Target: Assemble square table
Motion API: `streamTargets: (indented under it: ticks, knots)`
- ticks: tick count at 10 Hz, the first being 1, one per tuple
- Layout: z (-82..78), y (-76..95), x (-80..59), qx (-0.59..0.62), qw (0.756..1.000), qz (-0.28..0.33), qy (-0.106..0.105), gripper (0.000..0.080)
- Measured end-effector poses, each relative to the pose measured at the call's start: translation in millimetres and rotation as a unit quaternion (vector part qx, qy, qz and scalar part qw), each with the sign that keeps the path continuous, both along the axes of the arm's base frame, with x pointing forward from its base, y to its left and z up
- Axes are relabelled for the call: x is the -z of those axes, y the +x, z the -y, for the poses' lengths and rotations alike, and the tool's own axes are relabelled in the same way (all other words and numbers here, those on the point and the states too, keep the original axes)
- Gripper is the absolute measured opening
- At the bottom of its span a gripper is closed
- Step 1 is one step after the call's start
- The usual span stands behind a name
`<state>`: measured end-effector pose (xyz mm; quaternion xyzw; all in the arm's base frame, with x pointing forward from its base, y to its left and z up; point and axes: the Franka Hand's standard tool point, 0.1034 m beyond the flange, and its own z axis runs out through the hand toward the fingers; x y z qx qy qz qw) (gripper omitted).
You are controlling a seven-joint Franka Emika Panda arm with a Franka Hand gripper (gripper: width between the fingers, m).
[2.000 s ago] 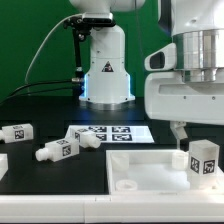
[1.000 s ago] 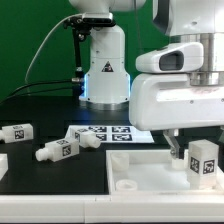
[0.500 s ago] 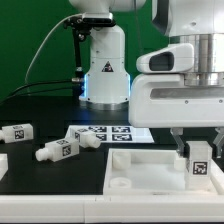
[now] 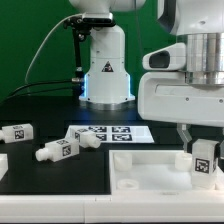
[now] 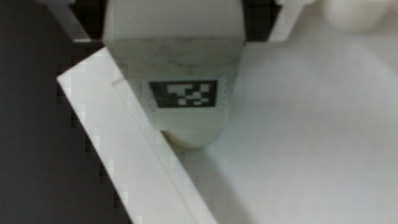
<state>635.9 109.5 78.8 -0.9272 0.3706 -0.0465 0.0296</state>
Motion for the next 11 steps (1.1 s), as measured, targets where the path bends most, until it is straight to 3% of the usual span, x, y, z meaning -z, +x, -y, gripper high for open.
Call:
streamTargets:
  ticks: [2, 4, 9, 10, 11]
  knots:
    - [2.7, -0.3, 2.0, 0.160, 0.987, -0.004, 0.030, 0.0285]
    - [3.4, 1.5, 0.1, 0.298, 0.952, -0.013, 0.061, 0.0285]
    - [2.6, 1.7, -1.4, 0.411, 0.908, -0.032, 0.070, 0.0285]
    - [2.8, 1.5, -1.2, 0.401, 0.913, -0.031, 0.068, 0.0337]
    - [5.1, 1.9, -1.2, 0.350, 0.934, -0.029, 0.064, 0.0473]
